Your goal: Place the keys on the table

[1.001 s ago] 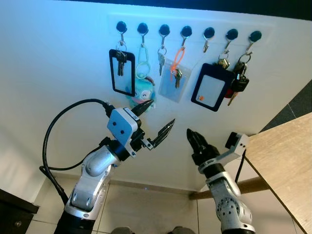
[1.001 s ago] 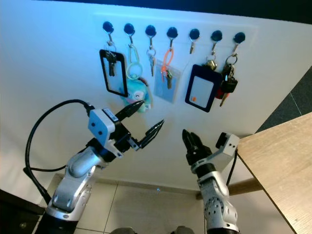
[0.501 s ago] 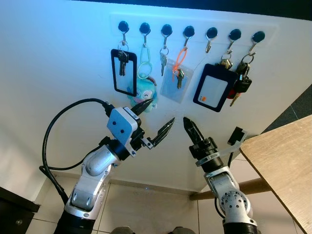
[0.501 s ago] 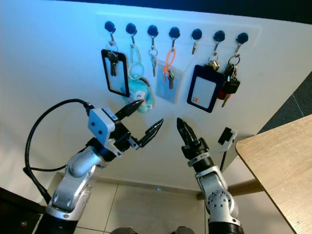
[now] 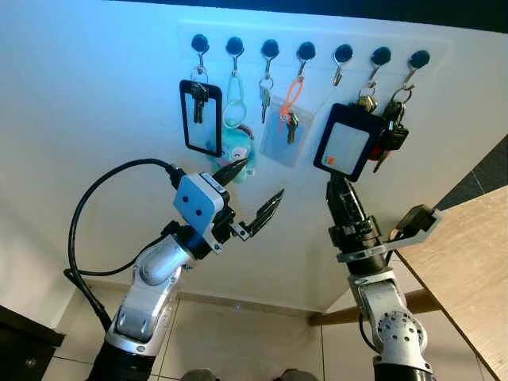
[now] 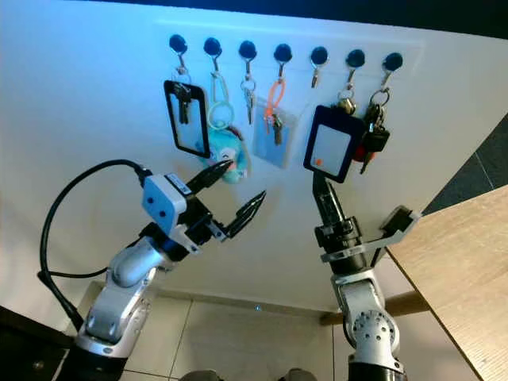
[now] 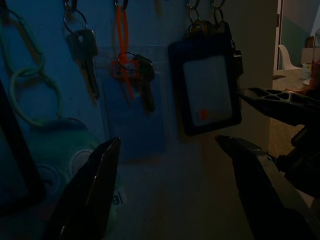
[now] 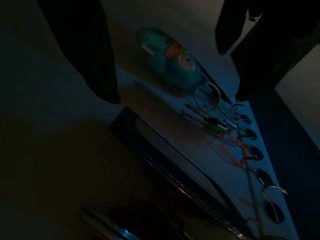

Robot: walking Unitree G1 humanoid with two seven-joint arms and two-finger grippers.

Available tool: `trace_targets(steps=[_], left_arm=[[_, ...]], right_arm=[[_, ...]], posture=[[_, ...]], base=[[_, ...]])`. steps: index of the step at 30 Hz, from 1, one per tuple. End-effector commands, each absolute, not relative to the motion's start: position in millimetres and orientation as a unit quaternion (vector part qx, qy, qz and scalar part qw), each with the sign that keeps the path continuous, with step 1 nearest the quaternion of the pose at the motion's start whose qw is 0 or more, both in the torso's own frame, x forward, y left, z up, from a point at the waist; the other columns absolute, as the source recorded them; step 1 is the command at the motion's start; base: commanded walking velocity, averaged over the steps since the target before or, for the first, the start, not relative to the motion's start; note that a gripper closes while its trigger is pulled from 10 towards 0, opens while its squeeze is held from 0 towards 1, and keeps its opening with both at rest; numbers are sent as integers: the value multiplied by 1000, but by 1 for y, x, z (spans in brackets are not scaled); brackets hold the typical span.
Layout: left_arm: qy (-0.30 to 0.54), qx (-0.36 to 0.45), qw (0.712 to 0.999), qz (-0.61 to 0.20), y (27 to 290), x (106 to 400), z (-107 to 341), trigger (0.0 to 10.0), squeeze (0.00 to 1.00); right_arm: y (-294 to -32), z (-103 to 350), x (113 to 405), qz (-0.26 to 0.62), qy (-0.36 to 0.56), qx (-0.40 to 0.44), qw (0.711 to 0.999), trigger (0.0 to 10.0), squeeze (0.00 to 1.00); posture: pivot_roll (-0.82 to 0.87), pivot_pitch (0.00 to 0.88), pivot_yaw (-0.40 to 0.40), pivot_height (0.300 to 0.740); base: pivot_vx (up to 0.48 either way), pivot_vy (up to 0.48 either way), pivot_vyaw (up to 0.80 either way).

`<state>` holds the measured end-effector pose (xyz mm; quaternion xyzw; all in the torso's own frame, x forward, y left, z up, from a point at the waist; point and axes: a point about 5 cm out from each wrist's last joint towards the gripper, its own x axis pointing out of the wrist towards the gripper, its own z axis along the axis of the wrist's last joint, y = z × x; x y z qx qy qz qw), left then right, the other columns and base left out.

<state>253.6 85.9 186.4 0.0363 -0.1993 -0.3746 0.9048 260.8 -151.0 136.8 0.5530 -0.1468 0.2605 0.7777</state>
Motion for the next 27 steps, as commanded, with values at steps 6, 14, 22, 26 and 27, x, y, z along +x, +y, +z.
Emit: trace_targets(steps=[6,14,22,26,27], left_arm=[[-202,40,904,-375,86,254,186,10000,0],[-203,40,902,-380,84,254,185,10000,0],[-157,24,897,-412,82,252,167,10000,0],[-157,7,897,-413,81,252,169,10000,0],[-157,7,897,-413,81,252,169,10000,0]], right_arm=[[-143,140,263,239,-169,569,768,10000,0],[-156,132,269,192,-169,561,788,10000,0],[-150,143,271,228,-178,554,781,10000,0],[-148,148,271,242,-187,556,773,10000,0],[-148,148,271,242,-187,556,773,10000,0]], posture=[[89,58,-31,740],[92,63,-31,740],[95,66,-30,740],[94,66,-29,740],[94,66,-29,740]], base=[[0,0,0],[0,0,0],[0,0,0],[0,0,0],[0,0,0]])
